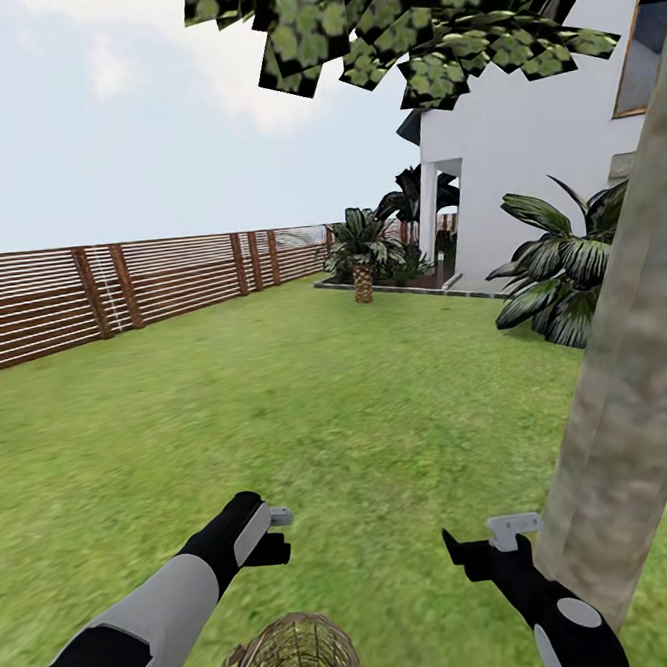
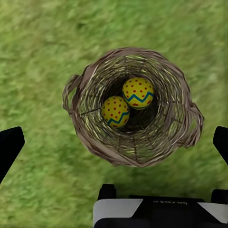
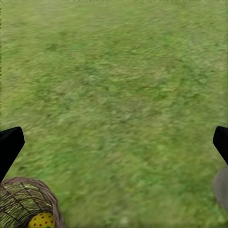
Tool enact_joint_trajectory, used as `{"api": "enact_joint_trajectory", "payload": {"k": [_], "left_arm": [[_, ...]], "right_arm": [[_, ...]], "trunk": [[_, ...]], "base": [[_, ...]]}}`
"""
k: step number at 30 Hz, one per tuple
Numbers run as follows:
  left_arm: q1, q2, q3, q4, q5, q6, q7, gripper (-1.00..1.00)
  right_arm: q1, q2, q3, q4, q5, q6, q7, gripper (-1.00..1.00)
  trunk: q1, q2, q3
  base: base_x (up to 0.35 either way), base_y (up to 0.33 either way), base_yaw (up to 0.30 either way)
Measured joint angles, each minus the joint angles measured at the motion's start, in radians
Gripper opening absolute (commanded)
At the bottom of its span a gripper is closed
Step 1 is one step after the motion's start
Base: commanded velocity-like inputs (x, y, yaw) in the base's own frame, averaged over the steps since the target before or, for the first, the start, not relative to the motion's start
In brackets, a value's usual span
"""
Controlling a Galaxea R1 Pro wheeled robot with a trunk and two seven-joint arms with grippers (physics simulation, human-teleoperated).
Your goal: Take the three Easter eggs out of the wicker basket on the lawn in the garden, then place them on the lawn next to a single tree (choose any tree) so that all three eggs are next to the same tree and none are left in the basket.
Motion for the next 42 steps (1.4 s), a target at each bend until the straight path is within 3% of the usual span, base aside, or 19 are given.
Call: {"api": "enact_joint_trajectory", "payload": {"k": [12, 23, 42], "left_arm": [[0.0, 0.001, -0.001, -0.001, 0.0, 0.001, -0.007, 1.0], [0.0, 0.001, -0.003, -0.002, 0.0, 0.001, -0.008, 1.0], [0.0, 0.004, -0.006, 0.0, 0.0, 0.0, -0.007, 1.0]], "right_arm": [[0.0, 0.0, 0.021, 0.0, 0.0, -0.003, -0.002, 1.0], [0.0, -0.001, 0.023, 0.0, -0.001, -0.008, -0.001, 1.0], [0.0, -0.001, 0.02, 0.0, -0.001, -0.005, -0.001, 1.0]], "trunk": [[0.0, 0.0, 0.0], [0.0, 0.0, 0.003], [0.0, 0.0, 0.008]], "base": [[-0.014, 0.0, -0.002], [-0.105, 0.0, -0.057], [0.033, 0.047, -0.043]]}}
